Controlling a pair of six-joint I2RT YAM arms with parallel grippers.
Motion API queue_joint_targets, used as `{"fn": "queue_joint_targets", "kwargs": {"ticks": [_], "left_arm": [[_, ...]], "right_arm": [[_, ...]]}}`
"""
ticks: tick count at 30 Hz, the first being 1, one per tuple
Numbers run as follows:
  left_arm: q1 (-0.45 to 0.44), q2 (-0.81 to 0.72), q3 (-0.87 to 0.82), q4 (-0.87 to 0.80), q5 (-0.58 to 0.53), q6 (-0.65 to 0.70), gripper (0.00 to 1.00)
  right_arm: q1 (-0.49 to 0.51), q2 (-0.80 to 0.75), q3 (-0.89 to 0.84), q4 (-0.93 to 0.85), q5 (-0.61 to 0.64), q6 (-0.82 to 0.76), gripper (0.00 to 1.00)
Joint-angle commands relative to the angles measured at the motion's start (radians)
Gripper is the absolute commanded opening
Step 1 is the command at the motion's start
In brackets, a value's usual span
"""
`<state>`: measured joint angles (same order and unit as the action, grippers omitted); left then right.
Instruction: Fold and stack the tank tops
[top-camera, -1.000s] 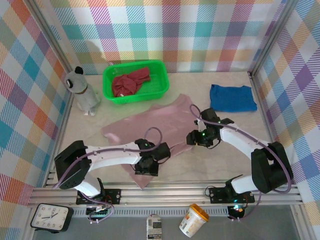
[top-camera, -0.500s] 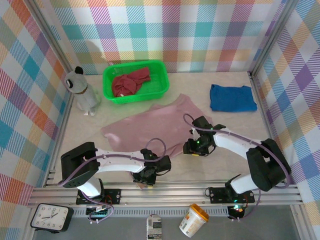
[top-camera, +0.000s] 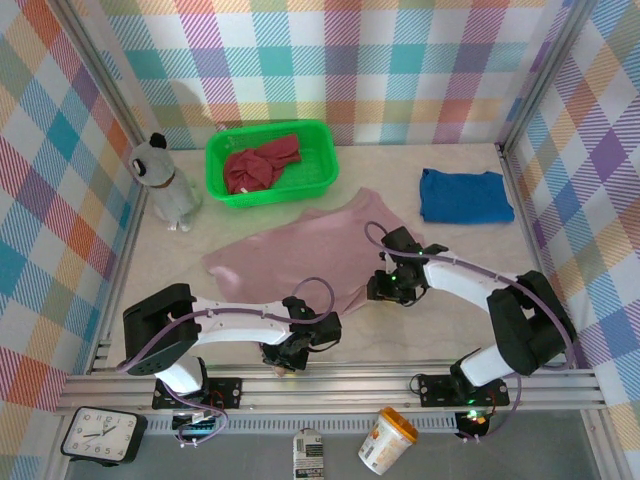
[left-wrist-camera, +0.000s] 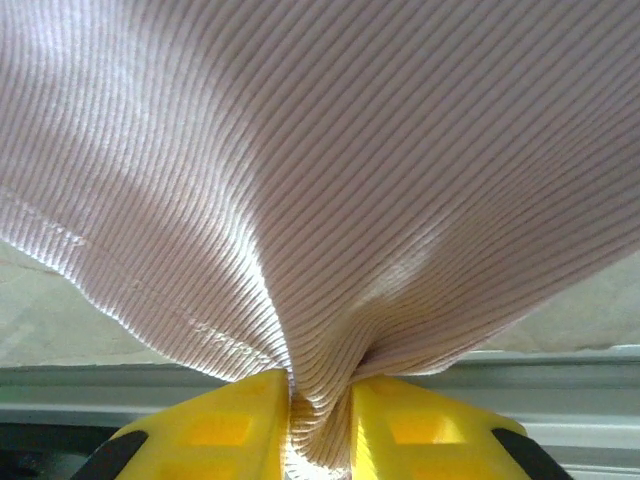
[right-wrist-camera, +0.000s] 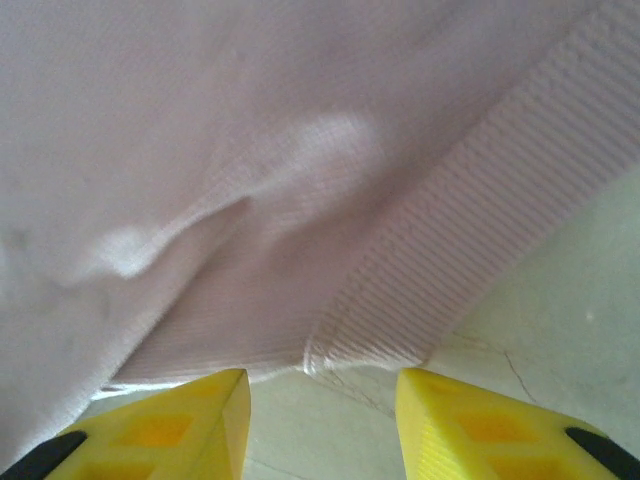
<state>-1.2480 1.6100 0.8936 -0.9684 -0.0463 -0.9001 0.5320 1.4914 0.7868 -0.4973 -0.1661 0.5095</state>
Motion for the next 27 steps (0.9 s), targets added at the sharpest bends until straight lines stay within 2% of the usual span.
{"fn": "queue_joint_targets", "kwargs": {"ticks": [1, 5, 10, 14, 19, 23, 27], "left_arm": [[-0.006, 0.001, 0.003, -0.044, -0.009, 0.013, 0.20], [-0.007, 0.013, 0.016, -0.060, -0.003, 0.034, 0.13], [-0.003, 0.005, 0.040, -0.114, -0.018, 0.069, 0.02], [0.011, -0.008, 0.062, -0.152, -0.017, 0.091, 0.00], [0.027, -0.049, 0.051, -0.159, 0.026, 0.112, 0.00], [0.026, -0.038, 0.023, -0.085, 0.102, 0.122, 0.01], [0.027, -0.007, 0.065, -0.071, 0.127, 0.159, 0.02]], "right_arm": [[0.006, 0.049, 0.012, 0.022, -0.002, 0.007, 0.44], [0.007, 0.078, 0.028, -0.013, 0.008, -0.020, 0.41], [0.006, 0.027, 0.025, -0.068, 0.055, -0.028, 0.23], [0.003, -0.003, 0.016, -0.094, 0.066, -0.037, 0.12], [0.003, -0.068, 0.000, -0.165, 0.082, -0.057, 0.11], [0.002, -0.047, -0.010, -0.171, 0.053, -0.075, 0.11], [0.002, -0.036, -0.001, -0.175, 0.028, -0.083, 0.11]]}}
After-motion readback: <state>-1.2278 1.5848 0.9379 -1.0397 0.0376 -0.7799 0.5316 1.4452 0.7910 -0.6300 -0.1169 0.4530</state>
